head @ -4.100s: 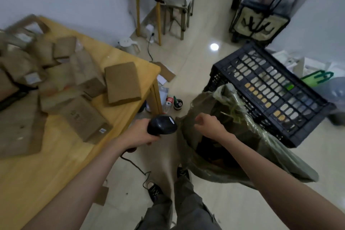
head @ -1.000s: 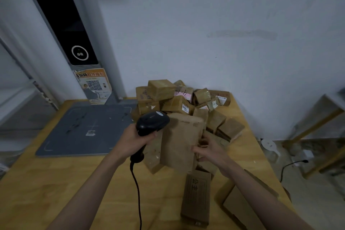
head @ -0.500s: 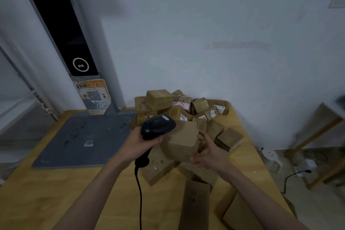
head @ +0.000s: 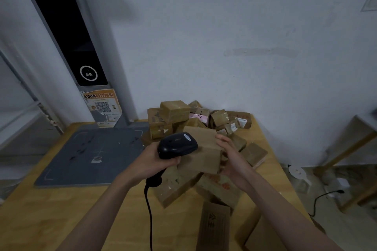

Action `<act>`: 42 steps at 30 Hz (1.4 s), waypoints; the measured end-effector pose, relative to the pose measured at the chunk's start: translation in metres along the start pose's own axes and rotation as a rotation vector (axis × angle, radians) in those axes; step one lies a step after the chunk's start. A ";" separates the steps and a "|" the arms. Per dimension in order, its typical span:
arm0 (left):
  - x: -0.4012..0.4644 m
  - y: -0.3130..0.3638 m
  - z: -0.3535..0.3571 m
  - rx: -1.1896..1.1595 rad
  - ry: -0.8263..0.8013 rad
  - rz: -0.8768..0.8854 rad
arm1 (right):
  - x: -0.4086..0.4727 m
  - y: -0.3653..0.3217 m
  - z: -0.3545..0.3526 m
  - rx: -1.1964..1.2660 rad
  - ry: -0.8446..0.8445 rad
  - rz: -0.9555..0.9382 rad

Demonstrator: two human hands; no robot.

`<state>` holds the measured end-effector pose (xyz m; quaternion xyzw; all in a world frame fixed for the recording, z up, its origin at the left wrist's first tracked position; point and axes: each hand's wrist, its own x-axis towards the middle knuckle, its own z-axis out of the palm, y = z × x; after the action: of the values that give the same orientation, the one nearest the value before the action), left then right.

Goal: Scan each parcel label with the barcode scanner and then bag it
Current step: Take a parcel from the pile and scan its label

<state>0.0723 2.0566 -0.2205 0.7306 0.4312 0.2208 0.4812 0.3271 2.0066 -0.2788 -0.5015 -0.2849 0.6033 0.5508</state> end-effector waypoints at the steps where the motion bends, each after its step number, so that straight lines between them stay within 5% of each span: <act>1: 0.001 0.000 0.000 0.028 0.003 -0.002 | 0.001 0.000 0.000 -0.001 0.009 -0.012; 17: 0.012 0.017 -0.008 0.398 0.166 0.075 | 0.020 0.015 -0.011 -0.034 0.114 0.021; 19: 0.014 0.022 -0.011 0.421 0.171 0.099 | 0.018 0.016 -0.008 -0.165 0.151 -0.047; 24: 0.018 0.040 -0.016 0.534 0.123 0.175 | 0.011 0.022 -0.006 -1.170 0.272 -0.588; 26: 0.017 0.047 -0.017 0.576 0.109 0.170 | 0.007 0.026 -0.008 -1.348 0.250 -0.733; 36: 0.006 0.053 -0.025 0.522 0.130 0.224 | 0.002 0.041 -0.032 -1.487 0.324 -0.907; 42: 0.003 0.046 -0.026 0.530 0.105 0.218 | 0.002 0.045 -0.039 -1.489 0.208 -0.977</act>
<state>0.0740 2.0648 -0.1680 0.8604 0.4173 0.1884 0.2239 0.3461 1.9904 -0.3325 -0.6041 -0.7325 -0.0879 0.3013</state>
